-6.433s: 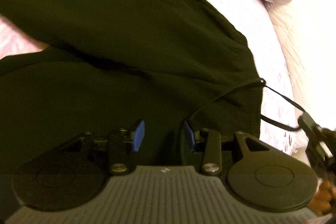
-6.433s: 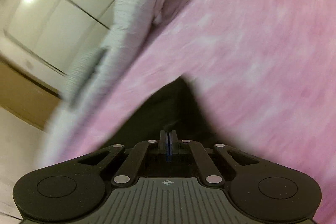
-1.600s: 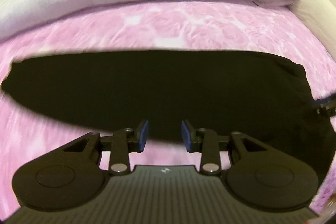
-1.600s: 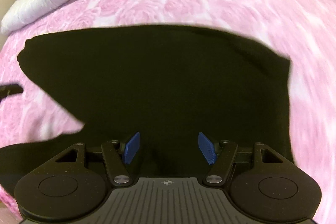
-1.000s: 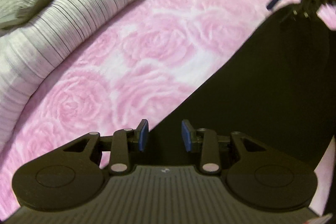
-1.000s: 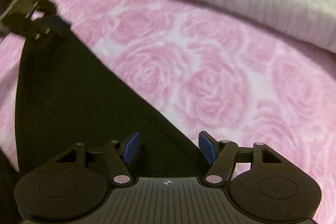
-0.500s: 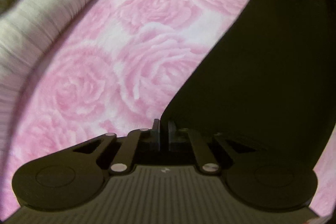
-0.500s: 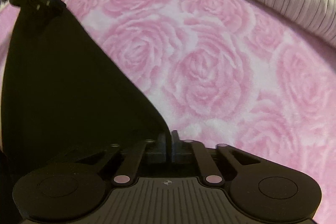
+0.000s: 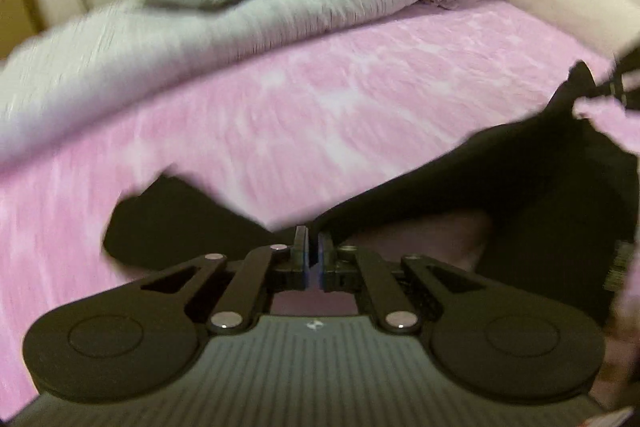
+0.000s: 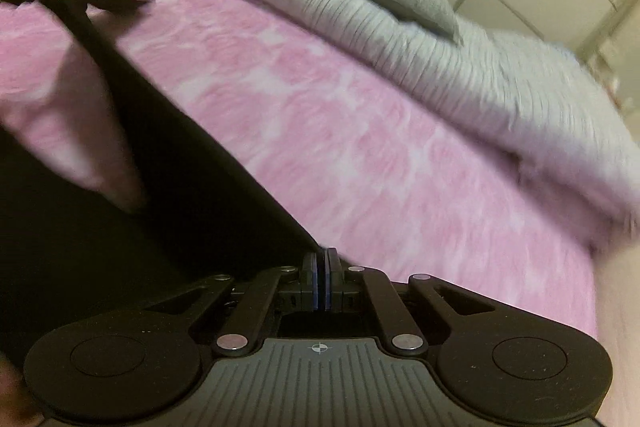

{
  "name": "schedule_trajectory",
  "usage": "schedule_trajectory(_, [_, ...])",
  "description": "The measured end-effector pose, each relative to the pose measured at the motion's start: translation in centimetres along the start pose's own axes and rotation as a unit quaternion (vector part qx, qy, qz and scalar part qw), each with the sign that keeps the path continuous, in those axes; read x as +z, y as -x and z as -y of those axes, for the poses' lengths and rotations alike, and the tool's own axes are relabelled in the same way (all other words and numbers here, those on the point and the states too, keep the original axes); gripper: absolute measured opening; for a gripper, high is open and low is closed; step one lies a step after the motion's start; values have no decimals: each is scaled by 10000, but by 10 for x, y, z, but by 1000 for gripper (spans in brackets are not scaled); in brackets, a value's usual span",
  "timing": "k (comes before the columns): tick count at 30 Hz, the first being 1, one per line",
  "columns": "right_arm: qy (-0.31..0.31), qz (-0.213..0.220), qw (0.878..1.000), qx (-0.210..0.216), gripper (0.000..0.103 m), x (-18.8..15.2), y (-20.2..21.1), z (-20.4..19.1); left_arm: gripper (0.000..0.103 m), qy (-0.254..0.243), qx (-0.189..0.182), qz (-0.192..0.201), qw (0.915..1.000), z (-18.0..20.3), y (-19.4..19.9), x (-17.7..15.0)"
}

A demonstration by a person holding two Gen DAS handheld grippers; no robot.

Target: Fold clothes

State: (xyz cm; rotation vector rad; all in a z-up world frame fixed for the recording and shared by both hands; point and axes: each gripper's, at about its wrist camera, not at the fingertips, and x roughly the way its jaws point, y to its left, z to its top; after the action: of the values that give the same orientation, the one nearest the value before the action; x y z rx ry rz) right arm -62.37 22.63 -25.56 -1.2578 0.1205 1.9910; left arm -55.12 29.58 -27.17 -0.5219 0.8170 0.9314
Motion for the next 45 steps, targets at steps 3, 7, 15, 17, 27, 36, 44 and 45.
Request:
schedule_trajectory(3, [-574,-809,9947,265,3,-47,12,-44,5,921,-123,-717,9931,17,9,-62])
schedule_trajectory(7, [-2036,-1775,9603,690,51,-103,13,-72,6,1343,-225,-1346,9815,41,11,-107])
schedule_trajectory(15, [-6303,-702,7680,890,63,-175,34,0,24,2530,84,-650,9653,35,26,-102])
schedule_trajectory(17, [-6723,-454,7349,766,63,-188,33,11,25,2699,306,-680,9600,35,18,-102])
schedule_trajectory(27, [-7383,294,6723,467,63,-231,22,57,24,4271,1054,-498,8966,20,-17,-117])
schedule_trajectory(36, [-7538,355,6558,216,63,-252,-12,106,3,3938,1235,-249,9105,26,-20,-121])
schedule_trajectory(44, [-6853,468,7247,548,4,-244,-10,125,2,3497,1746,418,9195,38,20,-119])
schedule_trajectory(45, [-6762,540,7327,551,4,-242,-2,126,2,3432,1768,456,9214,42,27,-120])
